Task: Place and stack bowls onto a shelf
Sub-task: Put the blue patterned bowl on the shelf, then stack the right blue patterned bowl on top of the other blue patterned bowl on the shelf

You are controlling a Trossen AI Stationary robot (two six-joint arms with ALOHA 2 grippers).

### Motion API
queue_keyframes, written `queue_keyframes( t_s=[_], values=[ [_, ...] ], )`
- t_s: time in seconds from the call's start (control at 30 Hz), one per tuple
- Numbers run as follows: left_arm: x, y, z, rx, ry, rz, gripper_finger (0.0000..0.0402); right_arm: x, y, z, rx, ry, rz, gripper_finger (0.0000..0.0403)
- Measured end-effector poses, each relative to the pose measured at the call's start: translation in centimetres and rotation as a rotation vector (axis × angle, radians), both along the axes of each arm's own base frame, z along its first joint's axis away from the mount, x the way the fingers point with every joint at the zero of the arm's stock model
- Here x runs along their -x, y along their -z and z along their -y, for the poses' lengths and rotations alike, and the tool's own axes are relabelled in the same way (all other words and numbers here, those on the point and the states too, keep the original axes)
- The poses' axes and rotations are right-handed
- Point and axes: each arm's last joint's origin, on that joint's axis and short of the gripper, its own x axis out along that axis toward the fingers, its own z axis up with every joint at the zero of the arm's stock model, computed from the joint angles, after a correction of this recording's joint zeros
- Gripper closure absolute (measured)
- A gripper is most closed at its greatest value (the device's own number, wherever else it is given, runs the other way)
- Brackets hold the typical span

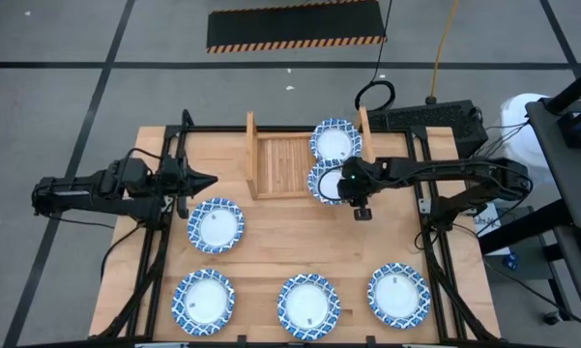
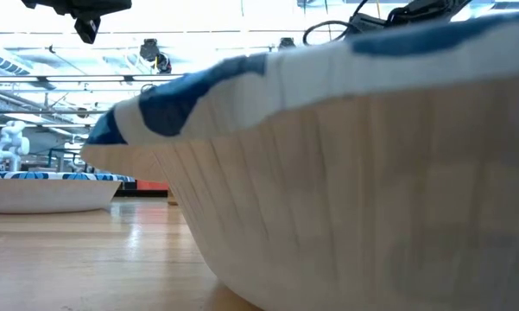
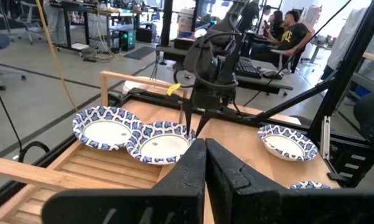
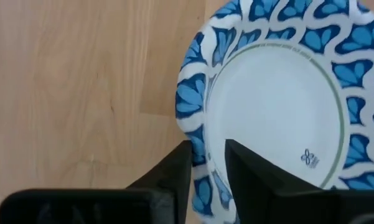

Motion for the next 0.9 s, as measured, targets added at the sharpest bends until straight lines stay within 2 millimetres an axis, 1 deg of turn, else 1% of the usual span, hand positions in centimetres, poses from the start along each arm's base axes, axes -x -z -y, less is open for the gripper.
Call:
queue_keyframes(
  t_s=[0.17,0.33,0.57,0.7,0.9],
  values=[
    [0.0,0.0,0.0,0.0,0.0,0.0,0.0396,0.7,-0.9,-0.2,-0.008,0.022,0.013,0.0296],
    [0.0,0.0,0.0,0.0,0.0,0.0,0.0396,1.7,-2.8,-0.6,-0.014,0.06,0.095,0.0297],
    [0.0,0.0,0.0,0.004,0.0,0.001,0.0396,4.5,-5.9,-2.0,-0.041,0.1,0.207,0.0297],
    [0.0,-0.1,0.0,0.097,-0.01,0.02,0.0396,6.2,-7.4,-2.5,-0.063,0.139,0.286,0.0297],
    [0.0,0.0,0.0,0.193,-0.02,0.035,0.0391,7.9,-9.0,-2.9,-0.08,0.176,0.403,0.0297]
  ],
)
